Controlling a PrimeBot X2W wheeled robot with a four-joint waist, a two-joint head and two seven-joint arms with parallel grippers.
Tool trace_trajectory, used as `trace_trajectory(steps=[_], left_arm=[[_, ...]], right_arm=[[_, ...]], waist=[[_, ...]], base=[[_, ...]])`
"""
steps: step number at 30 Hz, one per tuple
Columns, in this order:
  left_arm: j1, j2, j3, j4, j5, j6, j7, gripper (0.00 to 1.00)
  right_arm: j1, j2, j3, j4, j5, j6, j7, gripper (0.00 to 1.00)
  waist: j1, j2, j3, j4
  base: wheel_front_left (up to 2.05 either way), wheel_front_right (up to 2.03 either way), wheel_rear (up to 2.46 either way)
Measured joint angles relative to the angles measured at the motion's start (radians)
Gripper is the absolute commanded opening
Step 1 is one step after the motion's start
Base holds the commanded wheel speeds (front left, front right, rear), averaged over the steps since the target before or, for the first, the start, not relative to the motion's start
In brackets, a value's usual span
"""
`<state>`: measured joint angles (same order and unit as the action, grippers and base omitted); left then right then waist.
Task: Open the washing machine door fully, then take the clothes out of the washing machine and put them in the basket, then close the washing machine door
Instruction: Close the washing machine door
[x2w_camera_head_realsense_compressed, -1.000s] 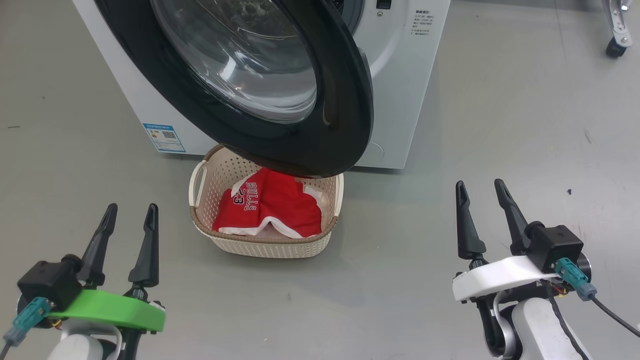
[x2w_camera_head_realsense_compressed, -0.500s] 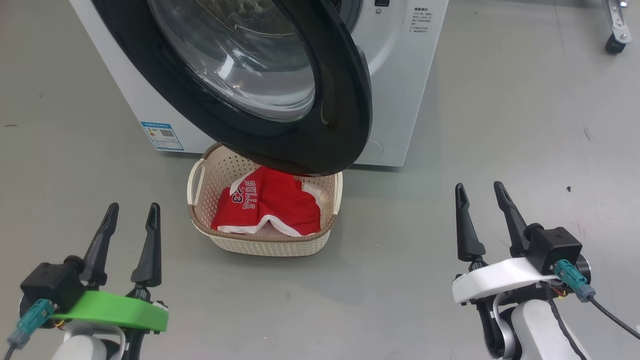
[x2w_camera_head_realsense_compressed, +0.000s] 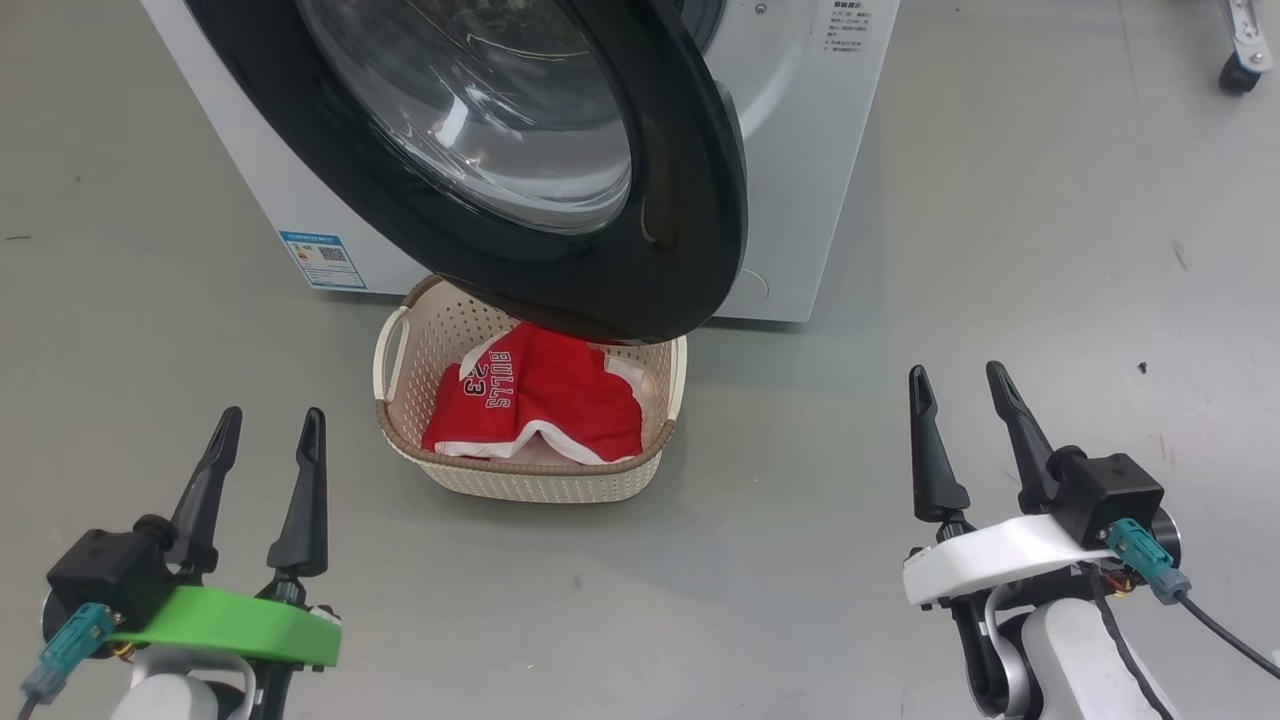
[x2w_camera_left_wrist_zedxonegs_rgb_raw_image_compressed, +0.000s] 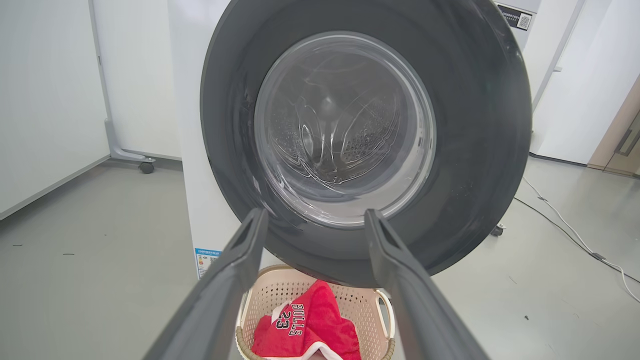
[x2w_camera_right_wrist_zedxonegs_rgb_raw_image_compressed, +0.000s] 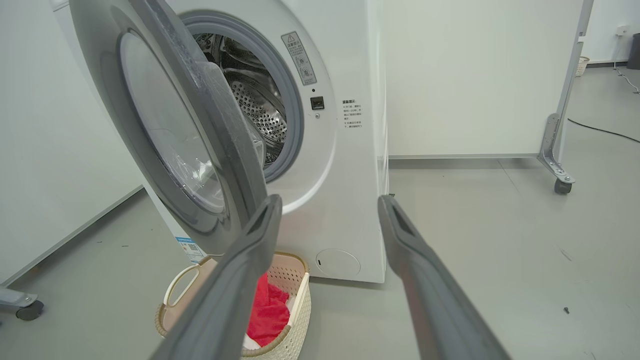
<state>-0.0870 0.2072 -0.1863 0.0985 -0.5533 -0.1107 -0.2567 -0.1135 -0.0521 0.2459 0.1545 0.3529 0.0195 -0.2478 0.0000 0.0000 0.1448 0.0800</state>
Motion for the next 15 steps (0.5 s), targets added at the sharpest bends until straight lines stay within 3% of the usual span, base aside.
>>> trace_trajectory(steps=[15], left_arm=[[0.000,-0.022,0.012,0.000,0.023,-0.009,0.000,1.00]], right_arm=[[-0.001,0.000,0.000,-0.004,0.002,-0.001,0.000,1.00]], waist=[[0.0000,0.0000,0.007,-0.003]], base=[[0.00,0.00,0.00]])
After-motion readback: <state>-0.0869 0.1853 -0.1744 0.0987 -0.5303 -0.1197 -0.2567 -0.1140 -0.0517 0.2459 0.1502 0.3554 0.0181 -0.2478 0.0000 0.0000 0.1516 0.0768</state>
